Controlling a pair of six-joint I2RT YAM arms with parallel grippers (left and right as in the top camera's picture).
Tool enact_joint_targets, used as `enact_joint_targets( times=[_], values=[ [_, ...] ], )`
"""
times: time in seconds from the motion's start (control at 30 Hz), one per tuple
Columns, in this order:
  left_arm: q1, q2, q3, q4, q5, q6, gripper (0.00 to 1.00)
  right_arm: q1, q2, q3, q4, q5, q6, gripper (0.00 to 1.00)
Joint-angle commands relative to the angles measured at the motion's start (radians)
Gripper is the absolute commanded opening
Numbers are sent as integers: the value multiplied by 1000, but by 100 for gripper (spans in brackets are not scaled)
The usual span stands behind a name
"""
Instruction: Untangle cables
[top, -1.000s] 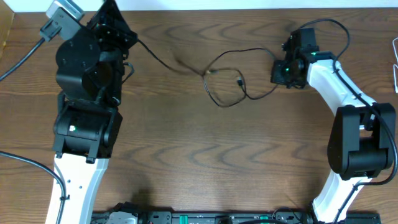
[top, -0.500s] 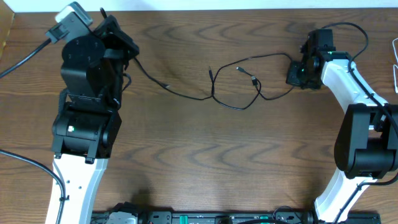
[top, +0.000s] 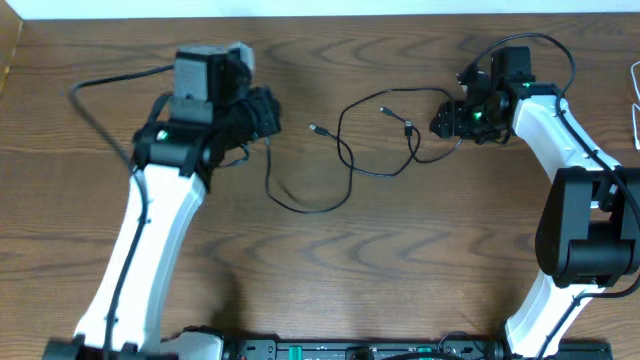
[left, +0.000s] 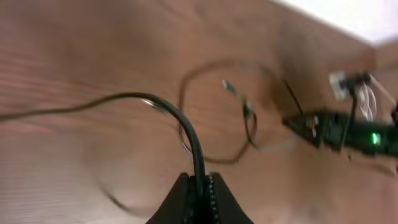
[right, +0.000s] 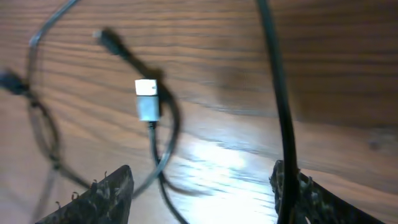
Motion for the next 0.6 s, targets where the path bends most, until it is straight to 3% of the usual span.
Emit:
enact_joint_targets(
  times=[0.0,0.2,0.3,0.43,0.57],
  values=[
    [3,75,6,-3,261,111,7,8,-8,52,3,-229,-24,68],
    [2,107,7,17,426,256,8,50,-8,60,61,-356,-26,68],
    [2,102,7,68,594,345,8,74,-8,60,81,-185,101,63],
    [2,102,7,129,745,374,7,78,-8,60,87,5,195,69],
    [2,102,7,247,938,372,7,77,-8,60,114,-31,147,80]
  ],
)
